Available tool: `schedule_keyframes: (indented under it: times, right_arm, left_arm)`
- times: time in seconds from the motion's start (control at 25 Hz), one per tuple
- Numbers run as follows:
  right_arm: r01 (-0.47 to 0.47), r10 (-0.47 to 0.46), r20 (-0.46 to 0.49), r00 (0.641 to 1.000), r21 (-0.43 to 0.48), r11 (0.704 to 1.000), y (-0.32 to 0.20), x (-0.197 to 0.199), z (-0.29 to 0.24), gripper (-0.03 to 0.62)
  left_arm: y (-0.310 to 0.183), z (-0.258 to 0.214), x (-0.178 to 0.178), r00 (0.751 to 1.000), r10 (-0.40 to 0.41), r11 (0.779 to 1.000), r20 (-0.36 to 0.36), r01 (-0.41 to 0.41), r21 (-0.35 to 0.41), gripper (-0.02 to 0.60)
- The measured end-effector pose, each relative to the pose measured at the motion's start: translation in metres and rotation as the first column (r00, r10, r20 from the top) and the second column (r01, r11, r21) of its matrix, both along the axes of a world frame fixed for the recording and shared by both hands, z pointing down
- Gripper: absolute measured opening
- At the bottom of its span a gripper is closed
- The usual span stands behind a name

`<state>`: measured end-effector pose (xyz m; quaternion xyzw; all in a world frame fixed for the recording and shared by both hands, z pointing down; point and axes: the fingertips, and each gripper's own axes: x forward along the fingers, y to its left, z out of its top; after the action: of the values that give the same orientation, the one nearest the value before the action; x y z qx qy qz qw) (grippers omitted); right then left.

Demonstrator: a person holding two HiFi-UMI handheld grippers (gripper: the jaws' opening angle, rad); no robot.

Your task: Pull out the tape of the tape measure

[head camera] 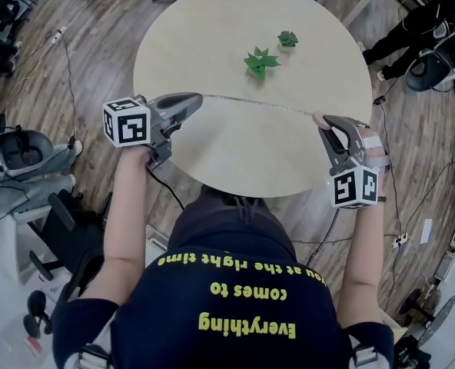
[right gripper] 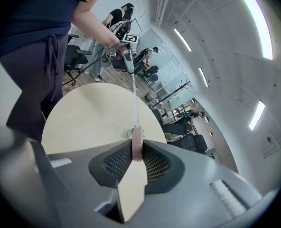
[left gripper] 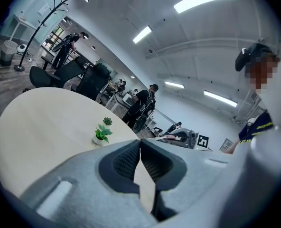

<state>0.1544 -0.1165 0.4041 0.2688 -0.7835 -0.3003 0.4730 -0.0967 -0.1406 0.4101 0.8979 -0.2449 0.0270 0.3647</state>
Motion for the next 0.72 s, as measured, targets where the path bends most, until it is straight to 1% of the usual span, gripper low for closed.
schedule_keyframes:
  times: [0.2, 0.44, 0.6, 0.72]
  right_arm:
    - [-0.012, 0.012, -0.009, 1.0, 0.001, 1.0, -0.001, 0.008, 0.001, 0.083]
    - [-0.028, 0.028, -0.009, 1.0, -0.003, 1.0, 0.0, 0.015, 0.0, 0.083]
    - [-0.034, 0.034, -0.007, 0.999, 0.002, 0.999, -0.001, 0.019, 0.001, 0.083]
    - [-0.036, 0.036, -0.004, 0.999, 0.001, 0.999, -0.001, 0.021, 0.002, 0.083]
  left_arm:
    - [-0.004, 0.005, -0.011, 0.999, -0.026, 1.0, 0.044, 0.026, 0.016, 0.008]
    - [-0.007, 0.005, -0.024, 0.996, -0.075, 0.997, 0.056, 0.074, 0.022, 0.008]
    - [-0.008, 0.001, -0.031, 0.995, -0.095, 0.995, 0.042, 0.094, 0.036, 0.008]
    - [-0.009, 0.003, -0.034, 0.992, -0.104, 0.994, 0.064, 0.102, 0.042, 0.008]
